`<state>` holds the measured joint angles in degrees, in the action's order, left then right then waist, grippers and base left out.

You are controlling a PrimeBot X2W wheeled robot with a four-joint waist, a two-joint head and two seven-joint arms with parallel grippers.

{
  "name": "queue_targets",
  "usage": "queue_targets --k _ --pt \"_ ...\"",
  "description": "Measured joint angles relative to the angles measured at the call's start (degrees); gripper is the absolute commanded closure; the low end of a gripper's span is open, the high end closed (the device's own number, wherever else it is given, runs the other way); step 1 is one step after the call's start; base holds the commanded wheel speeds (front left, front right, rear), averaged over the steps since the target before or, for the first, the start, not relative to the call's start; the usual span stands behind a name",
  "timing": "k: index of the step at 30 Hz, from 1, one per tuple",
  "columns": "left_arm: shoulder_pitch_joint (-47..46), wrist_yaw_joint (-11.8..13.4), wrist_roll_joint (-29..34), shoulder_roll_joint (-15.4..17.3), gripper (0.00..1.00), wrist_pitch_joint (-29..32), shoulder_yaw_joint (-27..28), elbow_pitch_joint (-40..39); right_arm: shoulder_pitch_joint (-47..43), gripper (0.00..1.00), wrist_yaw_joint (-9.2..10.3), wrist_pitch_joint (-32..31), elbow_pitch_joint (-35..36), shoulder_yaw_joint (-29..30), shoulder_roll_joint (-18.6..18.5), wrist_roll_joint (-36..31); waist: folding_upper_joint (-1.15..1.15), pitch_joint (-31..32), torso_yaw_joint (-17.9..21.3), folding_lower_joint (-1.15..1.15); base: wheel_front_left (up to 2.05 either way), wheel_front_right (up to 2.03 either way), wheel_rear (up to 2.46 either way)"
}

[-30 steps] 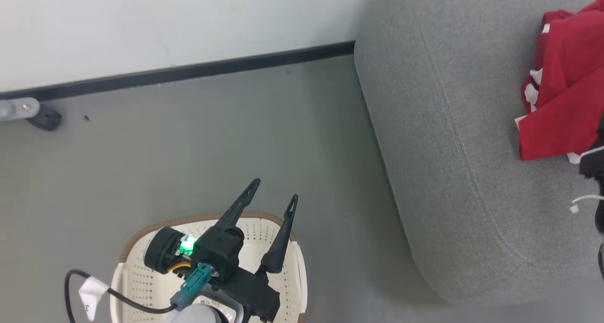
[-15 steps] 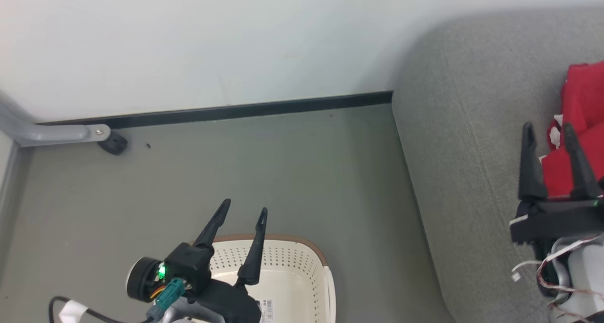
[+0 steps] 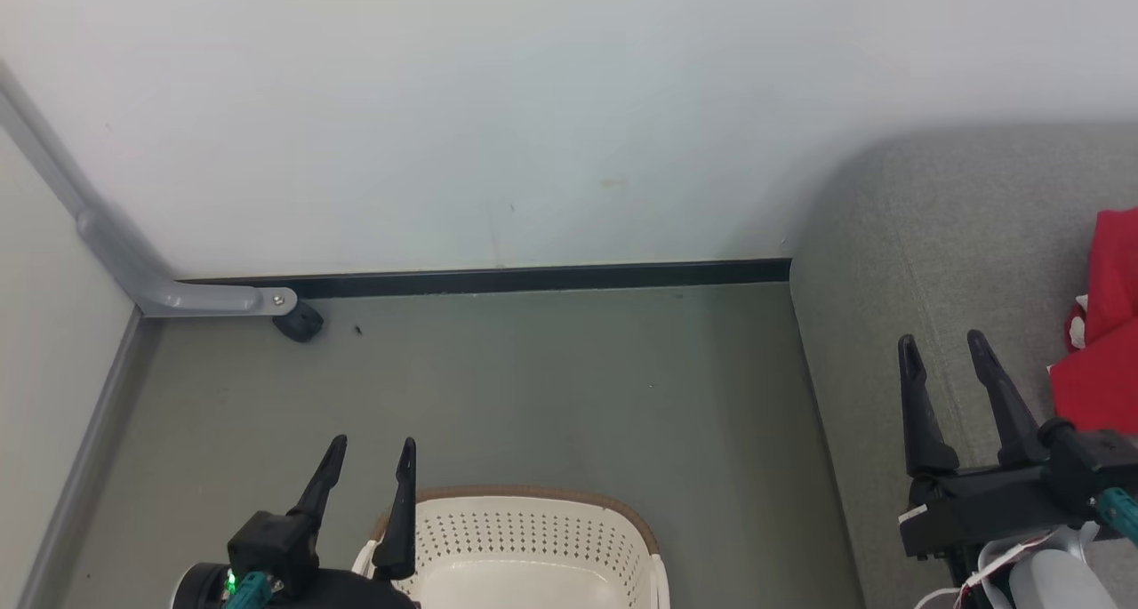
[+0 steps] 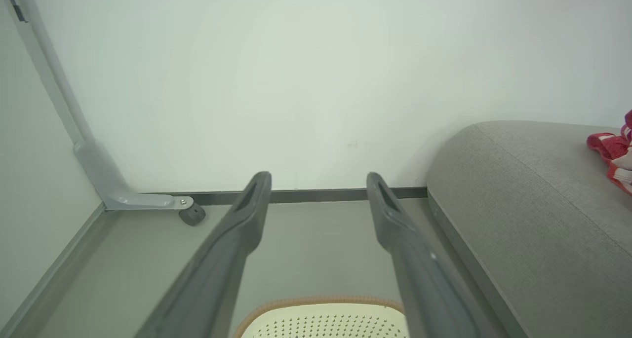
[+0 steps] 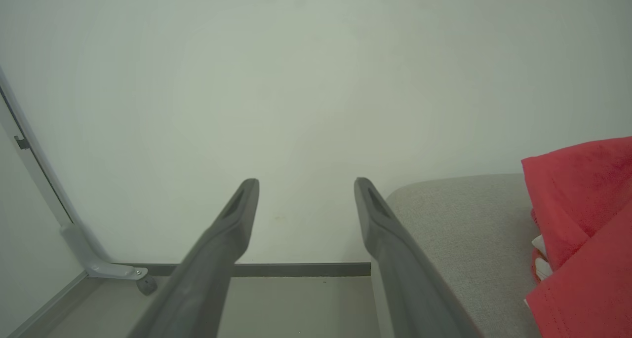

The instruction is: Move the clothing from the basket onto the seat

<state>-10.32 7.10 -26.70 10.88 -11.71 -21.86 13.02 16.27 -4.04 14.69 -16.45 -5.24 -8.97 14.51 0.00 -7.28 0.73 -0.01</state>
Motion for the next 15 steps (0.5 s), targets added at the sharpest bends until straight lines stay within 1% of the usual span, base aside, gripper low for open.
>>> queue_targets --k 5,15 --pt "1.57 0.00 -0.53 -0.14 0.00 -0.08 1.57 0.49 -3.15 0.00 0.02 0.01 0.96 -0.25 0.13 -0.03 0.00 1.88 -0.51 0.00 0.00 0.00 0.00" --pt "4.42 0.01 -0.10 -1.87 0.00 -0.59 5.03 1.33 -8.98 0.00 0.59 0.00 2.19 -0.91 1.08 -0.37 0.00 4.34 -0.76 0.00 0.00 0.00 0.00"
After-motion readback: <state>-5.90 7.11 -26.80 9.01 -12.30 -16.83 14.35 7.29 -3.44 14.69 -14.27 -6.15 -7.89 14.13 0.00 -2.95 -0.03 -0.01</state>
